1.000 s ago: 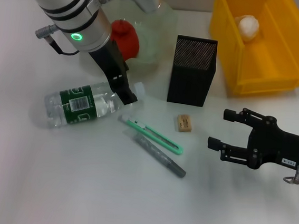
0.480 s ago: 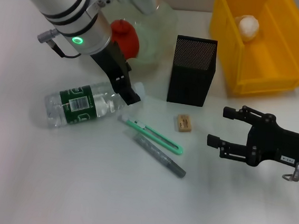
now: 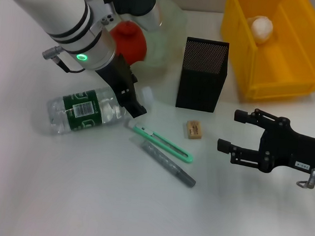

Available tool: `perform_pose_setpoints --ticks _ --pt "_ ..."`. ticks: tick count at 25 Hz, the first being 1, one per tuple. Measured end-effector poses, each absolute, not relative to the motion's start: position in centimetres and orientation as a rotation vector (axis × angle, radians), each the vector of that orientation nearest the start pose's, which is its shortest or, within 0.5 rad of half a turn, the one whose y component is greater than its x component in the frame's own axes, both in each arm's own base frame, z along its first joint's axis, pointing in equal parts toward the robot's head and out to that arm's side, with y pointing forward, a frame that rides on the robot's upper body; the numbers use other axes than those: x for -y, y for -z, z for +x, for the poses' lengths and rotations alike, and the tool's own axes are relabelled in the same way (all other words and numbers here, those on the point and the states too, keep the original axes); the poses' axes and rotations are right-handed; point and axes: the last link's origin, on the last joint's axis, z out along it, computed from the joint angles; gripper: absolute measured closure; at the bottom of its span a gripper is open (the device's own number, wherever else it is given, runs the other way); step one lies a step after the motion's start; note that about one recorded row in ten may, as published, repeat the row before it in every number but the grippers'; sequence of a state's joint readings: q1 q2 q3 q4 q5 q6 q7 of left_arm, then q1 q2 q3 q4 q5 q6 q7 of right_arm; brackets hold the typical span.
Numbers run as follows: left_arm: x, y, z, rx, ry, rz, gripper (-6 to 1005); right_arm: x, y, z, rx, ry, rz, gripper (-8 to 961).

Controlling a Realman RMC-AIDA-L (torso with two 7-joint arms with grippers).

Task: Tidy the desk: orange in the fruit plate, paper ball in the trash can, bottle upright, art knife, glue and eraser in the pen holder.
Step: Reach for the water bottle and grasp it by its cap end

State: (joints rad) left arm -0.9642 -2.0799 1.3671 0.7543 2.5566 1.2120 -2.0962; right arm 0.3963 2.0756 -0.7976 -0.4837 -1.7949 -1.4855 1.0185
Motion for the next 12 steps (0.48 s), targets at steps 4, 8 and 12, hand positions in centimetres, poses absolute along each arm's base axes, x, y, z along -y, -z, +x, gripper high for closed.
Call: perform_pose_setpoints --ticks 4,8,12 --pt "-41.6 6.5 -16.2 0.312 -0.561 -2.797 322 -29.0 2.8 29.6 -0.474 -0.755 -2.627 118" --pt "-41.6 6.7 -16.6 0.310 -0.548 -2.792 324 -29.1 2.9 29.5 -0.471 -0.757 -2.629 118" --pt "-41.6 6.9 -16.8 0.302 -0.538 -2.787 327 -29.1 2.9 29.4 -0.468 -0.759 -2.631 118"
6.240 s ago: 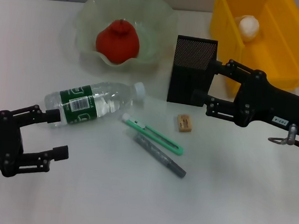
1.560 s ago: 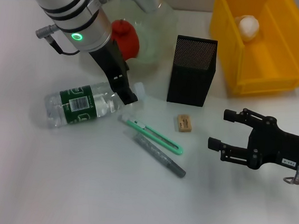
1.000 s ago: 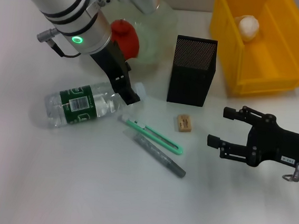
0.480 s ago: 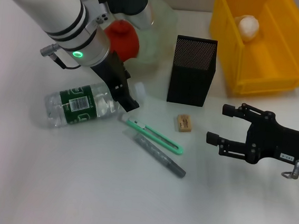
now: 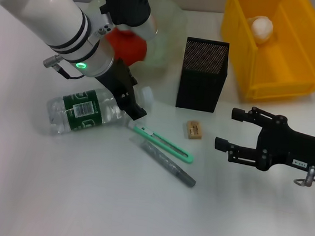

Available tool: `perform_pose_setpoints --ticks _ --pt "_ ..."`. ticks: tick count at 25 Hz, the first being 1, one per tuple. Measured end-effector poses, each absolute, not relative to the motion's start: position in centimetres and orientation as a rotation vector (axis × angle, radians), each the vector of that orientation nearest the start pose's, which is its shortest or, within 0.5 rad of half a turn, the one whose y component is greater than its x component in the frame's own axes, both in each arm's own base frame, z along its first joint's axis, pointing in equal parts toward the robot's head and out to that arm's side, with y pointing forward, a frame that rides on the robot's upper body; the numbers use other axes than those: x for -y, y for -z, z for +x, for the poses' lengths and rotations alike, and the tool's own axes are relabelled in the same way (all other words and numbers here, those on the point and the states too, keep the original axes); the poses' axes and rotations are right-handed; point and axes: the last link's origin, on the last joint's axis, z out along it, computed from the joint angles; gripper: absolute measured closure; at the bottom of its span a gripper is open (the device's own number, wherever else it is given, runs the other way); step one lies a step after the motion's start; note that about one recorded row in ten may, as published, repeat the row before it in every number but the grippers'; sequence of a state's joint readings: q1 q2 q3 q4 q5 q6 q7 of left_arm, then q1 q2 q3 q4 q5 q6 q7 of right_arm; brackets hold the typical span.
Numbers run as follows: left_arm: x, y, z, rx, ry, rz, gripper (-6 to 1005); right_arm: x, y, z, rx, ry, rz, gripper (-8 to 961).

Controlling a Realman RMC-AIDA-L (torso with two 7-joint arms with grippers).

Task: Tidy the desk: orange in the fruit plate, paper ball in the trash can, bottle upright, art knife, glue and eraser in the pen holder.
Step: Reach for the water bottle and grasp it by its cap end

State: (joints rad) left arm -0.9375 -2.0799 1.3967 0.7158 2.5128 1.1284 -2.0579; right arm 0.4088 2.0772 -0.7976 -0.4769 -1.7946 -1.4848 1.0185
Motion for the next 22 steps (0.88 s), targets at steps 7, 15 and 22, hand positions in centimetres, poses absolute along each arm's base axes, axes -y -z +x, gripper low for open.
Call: perform_pose_setpoints --ticks 7,15,22 --pt "-41.46 6.94 -16.99 0.301 -0.542 -2.788 331 -29.19 2.96 29.33 -0.466 -0.761 -2.632 118" --pt "-41.38 7.06 -17.07 0.286 -0.554 -2.789 336 -29.38 2.95 29.16 -0.458 -0.762 -2.634 118" --pt "-41.29 7.14 -17.05 0.270 -0.564 -2.791 409 -29.47 2.97 29.07 -0.456 -0.764 -2.635 118"
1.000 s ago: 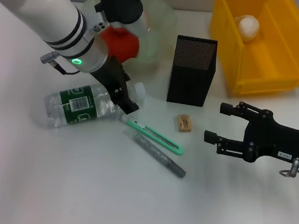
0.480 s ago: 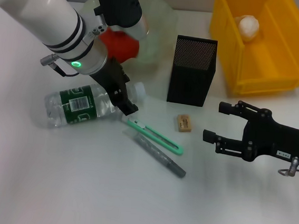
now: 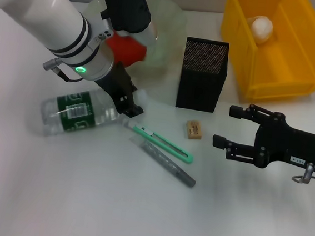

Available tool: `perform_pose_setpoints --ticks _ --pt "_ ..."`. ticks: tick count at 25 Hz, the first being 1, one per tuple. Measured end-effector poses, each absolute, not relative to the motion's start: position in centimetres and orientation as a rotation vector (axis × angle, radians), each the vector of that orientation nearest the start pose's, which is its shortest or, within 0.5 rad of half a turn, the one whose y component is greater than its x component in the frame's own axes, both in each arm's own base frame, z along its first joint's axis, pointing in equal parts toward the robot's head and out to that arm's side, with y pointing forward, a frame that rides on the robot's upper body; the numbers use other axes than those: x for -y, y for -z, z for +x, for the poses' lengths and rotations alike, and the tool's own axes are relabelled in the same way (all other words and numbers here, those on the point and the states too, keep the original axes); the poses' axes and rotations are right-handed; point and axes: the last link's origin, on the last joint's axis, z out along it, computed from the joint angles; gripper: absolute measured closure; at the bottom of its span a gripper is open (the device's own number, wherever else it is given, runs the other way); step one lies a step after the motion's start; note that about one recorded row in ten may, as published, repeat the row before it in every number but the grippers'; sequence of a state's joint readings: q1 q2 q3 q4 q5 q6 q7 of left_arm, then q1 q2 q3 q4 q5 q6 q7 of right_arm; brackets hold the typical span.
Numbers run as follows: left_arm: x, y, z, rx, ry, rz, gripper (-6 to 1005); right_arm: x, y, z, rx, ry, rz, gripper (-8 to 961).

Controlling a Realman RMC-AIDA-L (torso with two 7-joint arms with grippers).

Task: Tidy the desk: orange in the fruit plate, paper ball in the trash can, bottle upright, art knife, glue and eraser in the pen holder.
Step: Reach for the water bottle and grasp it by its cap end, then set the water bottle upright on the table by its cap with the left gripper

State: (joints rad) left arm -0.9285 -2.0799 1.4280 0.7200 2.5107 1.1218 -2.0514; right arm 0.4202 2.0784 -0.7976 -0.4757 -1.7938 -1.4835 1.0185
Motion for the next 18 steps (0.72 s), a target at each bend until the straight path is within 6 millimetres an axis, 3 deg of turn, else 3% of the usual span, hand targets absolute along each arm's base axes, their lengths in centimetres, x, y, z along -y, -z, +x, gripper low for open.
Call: perform_pose_setpoints --ticks 1,18 --pt "-41.24 7.15 -17.04 0.265 -0.567 -2.793 478 -29.48 2.97 29.06 -0.456 -0.764 -2.635 118" --pt "-40.94 6.98 -16.65 0.272 -0.537 -2.813 559 -29.59 2.97 28.99 -0.453 -0.764 -2.634 118"
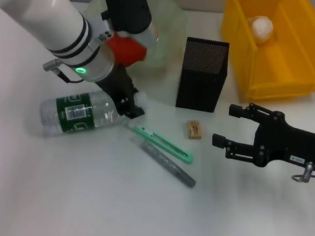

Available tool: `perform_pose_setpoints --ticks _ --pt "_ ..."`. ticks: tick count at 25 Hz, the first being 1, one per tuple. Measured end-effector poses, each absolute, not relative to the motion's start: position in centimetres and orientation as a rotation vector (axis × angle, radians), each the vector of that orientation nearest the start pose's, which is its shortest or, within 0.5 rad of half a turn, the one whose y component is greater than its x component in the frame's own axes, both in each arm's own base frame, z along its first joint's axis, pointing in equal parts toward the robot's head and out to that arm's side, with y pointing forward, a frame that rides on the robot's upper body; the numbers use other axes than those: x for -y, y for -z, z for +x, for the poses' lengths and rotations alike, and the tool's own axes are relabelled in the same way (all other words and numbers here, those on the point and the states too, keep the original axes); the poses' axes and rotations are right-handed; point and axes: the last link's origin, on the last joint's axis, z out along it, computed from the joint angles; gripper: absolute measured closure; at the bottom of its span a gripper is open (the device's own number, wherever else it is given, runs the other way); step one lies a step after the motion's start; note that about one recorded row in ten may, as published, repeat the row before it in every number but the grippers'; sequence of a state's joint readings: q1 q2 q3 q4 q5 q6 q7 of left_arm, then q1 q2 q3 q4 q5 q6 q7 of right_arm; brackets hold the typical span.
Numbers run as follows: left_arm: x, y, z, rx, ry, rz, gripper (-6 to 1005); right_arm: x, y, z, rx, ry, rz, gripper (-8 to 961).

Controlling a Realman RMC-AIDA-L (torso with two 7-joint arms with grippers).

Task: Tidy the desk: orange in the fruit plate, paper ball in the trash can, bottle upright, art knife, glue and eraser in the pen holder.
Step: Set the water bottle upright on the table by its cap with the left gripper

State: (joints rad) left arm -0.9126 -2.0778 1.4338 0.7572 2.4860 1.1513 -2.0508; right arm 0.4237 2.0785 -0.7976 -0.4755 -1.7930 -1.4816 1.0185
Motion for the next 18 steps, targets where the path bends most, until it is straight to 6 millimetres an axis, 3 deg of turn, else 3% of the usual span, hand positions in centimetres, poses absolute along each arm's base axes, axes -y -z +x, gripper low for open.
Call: perform_pose_setpoints --ticks 7,18 --pt "-40.6 4.9 -15.8 0.297 -0.399 -2.815 558 -29.7 3.0 29.0 -0.453 -0.758 -2.632 118" --pt "-39.8 -0.6 -17.2 0.487 0.010 -2.812 558 -29.8 3.2 28.8 -0.454 -0.762 -2.635 118"
